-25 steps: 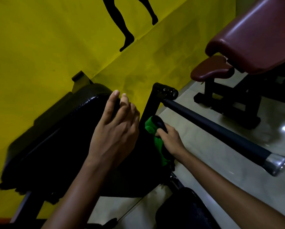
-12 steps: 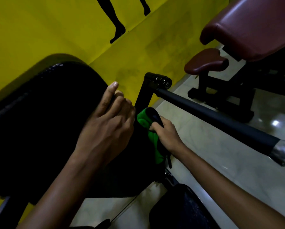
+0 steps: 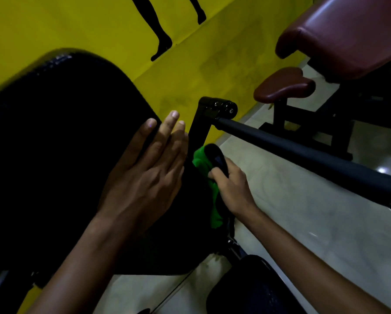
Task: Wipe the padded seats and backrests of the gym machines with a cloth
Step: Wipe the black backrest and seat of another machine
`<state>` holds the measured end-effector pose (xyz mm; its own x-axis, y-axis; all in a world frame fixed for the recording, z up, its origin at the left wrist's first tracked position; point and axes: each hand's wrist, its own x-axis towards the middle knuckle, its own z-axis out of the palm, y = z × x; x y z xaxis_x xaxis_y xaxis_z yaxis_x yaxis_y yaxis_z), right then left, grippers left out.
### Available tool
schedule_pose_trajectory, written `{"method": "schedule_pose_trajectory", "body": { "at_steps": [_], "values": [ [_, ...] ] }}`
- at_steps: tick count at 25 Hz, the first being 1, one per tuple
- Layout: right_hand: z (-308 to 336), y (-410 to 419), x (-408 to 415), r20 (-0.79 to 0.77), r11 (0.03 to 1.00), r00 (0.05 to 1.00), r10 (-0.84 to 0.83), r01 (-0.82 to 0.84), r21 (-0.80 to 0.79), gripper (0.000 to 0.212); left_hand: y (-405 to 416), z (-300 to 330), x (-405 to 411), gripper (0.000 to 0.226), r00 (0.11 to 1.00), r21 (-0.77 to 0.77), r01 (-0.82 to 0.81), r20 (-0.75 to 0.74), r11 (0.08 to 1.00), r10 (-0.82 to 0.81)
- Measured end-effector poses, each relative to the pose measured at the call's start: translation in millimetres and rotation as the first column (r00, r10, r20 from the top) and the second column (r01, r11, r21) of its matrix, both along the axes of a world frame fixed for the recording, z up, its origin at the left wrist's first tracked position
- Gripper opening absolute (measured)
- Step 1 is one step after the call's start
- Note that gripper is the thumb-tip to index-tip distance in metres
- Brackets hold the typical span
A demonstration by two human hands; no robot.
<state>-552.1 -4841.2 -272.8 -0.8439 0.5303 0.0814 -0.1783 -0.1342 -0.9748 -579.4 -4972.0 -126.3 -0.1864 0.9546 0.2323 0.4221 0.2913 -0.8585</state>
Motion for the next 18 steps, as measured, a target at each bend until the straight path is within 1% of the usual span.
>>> {"method": "schedule_pose_trajectory", "body": {
  "at_steps": [1, 2, 4, 5, 6, 7, 8, 10, 12, 13, 14, 15, 17, 18],
  "values": [
    [-1, -3, -1, -0.027, 1.0, 0.999, -0.023, 0.023, 0.005, 0.019, -1, -2, -1, 0.049, 1.0, 0.002, 0.005, -0.016, 1.0, -0.005],
    [-6, -4, -1, -0.013, 1.0, 0.999, -0.029, 0.029, 0.01, 0.023, -2, -4, -2, 0.05, 1.0, 0.006, 0.008, -0.03, 1.0, -0.008],
    [-24, -2, -2, 0.128, 0.999, 0.992, 0.009, -0.013, 0.031, 0.03, -7, -8, -1, 0.053, 0.999, 0.022, -0.001, -0.047, 1.0, 0.002],
    [-31, 0, -1, 0.21, 0.997, 0.977, 0.03, -0.043, 0.056, 0.029, -10, -10, 0, 0.055, 0.999, 0.034, -0.01, -0.052, 0.999, 0.012],
    [-35, 1, 1, 0.253, 0.995, 0.966, 0.046, -0.066, 0.074, 0.026, -11, -13, 2, 0.057, 0.998, 0.047, -0.018, -0.064, 0.999, 0.021],
    [-32, 2, 1, 0.244, 0.994, 0.969, 0.047, -0.069, 0.082, 0.024, -12, -15, 3, 0.059, 0.996, 0.063, -0.02, -0.081, 0.998, 0.026],
    [-24, 1, 0, 0.195, 0.995, 0.98, 0.033, -0.05, 0.084, 0.025, -12, -17, 4, 0.061, 0.995, 0.089, -0.02, -0.093, 0.996, 0.028],
    [-1, 2, -3, 0.029, 0.999, 1.0, 0.0, -0.001, 0.04, 0.029, -11, -20, 8, 0.065, 0.996, 0.191, -0.031, -0.076, 0.981, 0.047],
    [16, 5, -7, -0.102, 0.999, 0.994, 0.034, -0.033, 0.012, 0.03, -12, -23, 13, 0.068, 0.995, 0.326, -0.075, -0.044, 0.942, 0.094],
    [17, 7, -9, -0.114, 0.998, 0.992, 0.062, -0.061, 0.011, 0.032, -14, -26, 15, 0.068, 0.992, 0.374, -0.099, -0.031, 0.922, 0.12],
    [12, 8, -9, -0.084, 0.997, 0.993, 0.078, -0.076, 0.022, 0.033, -15, -29, 17, 0.068, 0.99, 0.4, -0.117, -0.028, 0.909, 0.14],
    [4, 9, -9, -0.003, 0.996, 0.997, 0.074, -0.073, 0.046, 0.032, -16, -33, 18, 0.068, 0.988, 0.414, -0.126, -0.032, 0.902, 0.153],
    [-8, 6, -8, 0.183, 0.993, 0.981, 0.064, -0.081, 0.086, 0.023, -19, -40, 18, 0.068, 0.986, 0.44, -0.123, -0.046, 0.89, 0.159],
    [-9, 6, -7, 0.228, 0.992, 0.972, 0.058, -0.081, 0.093, 0.017, -18, -43, 17, 0.068, 0.986, 0.451, -0.12, -0.051, 0.885, 0.159]
  ]
}}
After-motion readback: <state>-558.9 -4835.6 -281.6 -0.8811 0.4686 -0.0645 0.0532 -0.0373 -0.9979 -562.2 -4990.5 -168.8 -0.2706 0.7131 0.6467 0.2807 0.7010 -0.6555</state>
